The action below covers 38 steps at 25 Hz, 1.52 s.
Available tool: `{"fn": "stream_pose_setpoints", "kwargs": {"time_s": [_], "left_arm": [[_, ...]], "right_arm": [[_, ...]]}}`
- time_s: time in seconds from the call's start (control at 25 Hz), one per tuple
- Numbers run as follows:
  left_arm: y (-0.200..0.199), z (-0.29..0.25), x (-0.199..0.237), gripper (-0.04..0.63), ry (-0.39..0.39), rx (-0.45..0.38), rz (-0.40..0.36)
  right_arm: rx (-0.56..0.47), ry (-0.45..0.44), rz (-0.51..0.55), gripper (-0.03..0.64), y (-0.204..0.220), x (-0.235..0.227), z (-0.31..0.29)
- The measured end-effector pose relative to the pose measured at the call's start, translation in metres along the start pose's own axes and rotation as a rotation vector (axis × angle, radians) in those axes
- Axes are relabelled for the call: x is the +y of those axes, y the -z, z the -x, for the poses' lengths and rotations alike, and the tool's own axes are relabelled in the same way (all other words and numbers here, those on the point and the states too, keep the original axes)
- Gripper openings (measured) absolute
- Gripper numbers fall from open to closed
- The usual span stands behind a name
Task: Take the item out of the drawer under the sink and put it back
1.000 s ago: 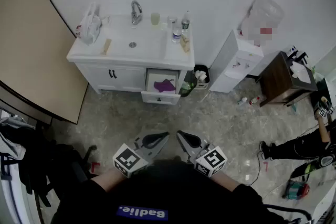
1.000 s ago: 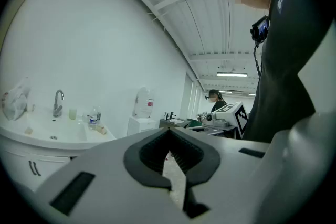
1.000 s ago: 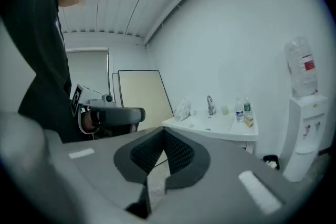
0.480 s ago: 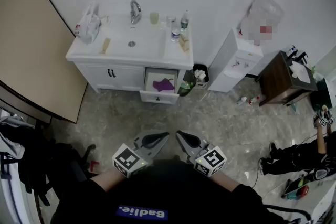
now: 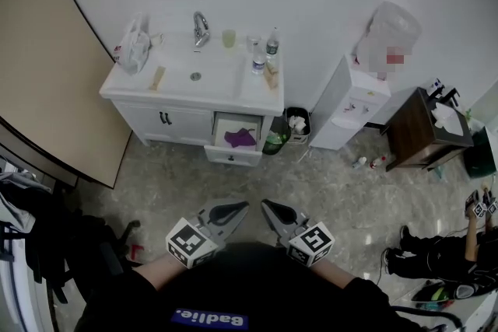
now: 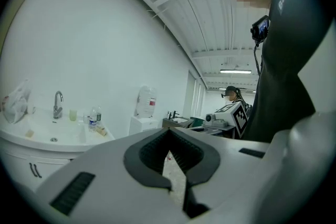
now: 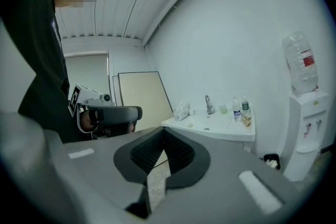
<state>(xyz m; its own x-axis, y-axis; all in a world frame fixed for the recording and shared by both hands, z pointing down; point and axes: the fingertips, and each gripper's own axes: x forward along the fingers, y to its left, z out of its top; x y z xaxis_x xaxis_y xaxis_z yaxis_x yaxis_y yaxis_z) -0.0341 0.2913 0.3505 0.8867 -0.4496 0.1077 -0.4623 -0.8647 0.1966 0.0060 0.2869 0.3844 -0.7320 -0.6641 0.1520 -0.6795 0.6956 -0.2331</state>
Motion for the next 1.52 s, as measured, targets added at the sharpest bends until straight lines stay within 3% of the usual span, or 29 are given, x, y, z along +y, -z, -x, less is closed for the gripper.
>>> {"fn": "stream_pose_setpoints", "kwargs": {"time_s": [0.48,0.68,1.52], "left_arm": [[0.010,-0.040,-0.002,0.006,-0.115,0.001,0.019],[0.007,-0.045,0.023,0.006,-0.140,0.000,0.031],[-0.016,-0.084,0.258,0.006,0.023,0.020,0.067]], "right_arm": [[0.021,-0.077,-0.055,0.002,0.013,-0.046,0.018],[0.028,-0.072,-0.039,0.002,0.008,-0.064,0.005],[0.047,0.121,-0.057,0.002,-0.031,-0.162,-0.193]]}}
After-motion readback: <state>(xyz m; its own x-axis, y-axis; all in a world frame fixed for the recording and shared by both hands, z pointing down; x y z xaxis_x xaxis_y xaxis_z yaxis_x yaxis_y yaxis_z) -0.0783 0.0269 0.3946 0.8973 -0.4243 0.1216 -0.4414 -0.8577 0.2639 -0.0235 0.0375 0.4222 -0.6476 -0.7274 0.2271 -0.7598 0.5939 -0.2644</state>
